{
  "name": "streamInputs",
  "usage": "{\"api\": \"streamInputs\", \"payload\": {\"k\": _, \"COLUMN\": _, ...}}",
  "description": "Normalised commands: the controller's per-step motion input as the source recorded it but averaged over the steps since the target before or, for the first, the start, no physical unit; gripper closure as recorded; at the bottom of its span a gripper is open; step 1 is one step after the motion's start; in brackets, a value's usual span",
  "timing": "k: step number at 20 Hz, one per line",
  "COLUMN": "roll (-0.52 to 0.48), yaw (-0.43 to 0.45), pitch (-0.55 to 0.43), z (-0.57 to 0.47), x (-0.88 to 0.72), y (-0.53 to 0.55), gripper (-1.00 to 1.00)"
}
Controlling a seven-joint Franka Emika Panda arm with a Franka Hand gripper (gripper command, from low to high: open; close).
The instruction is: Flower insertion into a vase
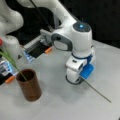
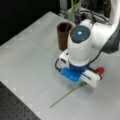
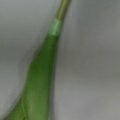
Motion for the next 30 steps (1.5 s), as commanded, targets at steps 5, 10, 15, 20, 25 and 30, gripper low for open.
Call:
{"api": "streamInputs", "payload": {"k": 5, "roll": -0.228, "yaw": -0.029, "pitch": -0.106, "z": -0.16, "x": 0.03, "y": 0.03, "gripper": -1.00}}
{"api": "streamInputs", "payload": {"k": 10, "roll": -0.242, "yaw": -0.030, "pitch": -0.113, "z": -0.16, "x": 0.03, "y": 0.04, "gripper": -1.00}}
{"api": "streamInputs", "payload": {"k": 15, "roll": -0.224, "yaw": -0.012, "pitch": -0.094, "z": -0.20, "x": 0.04, "y": 0.05, "gripper": -1.00}}
{"api": "streamInputs", "payload": {"k": 20, "roll": -0.232, "yaw": -0.008, "pitch": -0.081, "z": -0.22, "x": 0.07, "y": 0.07, "gripper": -1.00}}
{"api": "streamInputs", "payload": {"k": 25, "roll": -0.277, "yaw": -0.003, "pitch": -0.071, "z": -0.22, "x": 0.10, "y": 0.09, "gripper": -1.00}}
{"api": "streamInputs", "payload": {"k": 30, "roll": -0.327, "yaw": -0.008, "pitch": -0.046, "z": -0.18, "x": 0.10, "y": 0.13, "gripper": 1.00}}
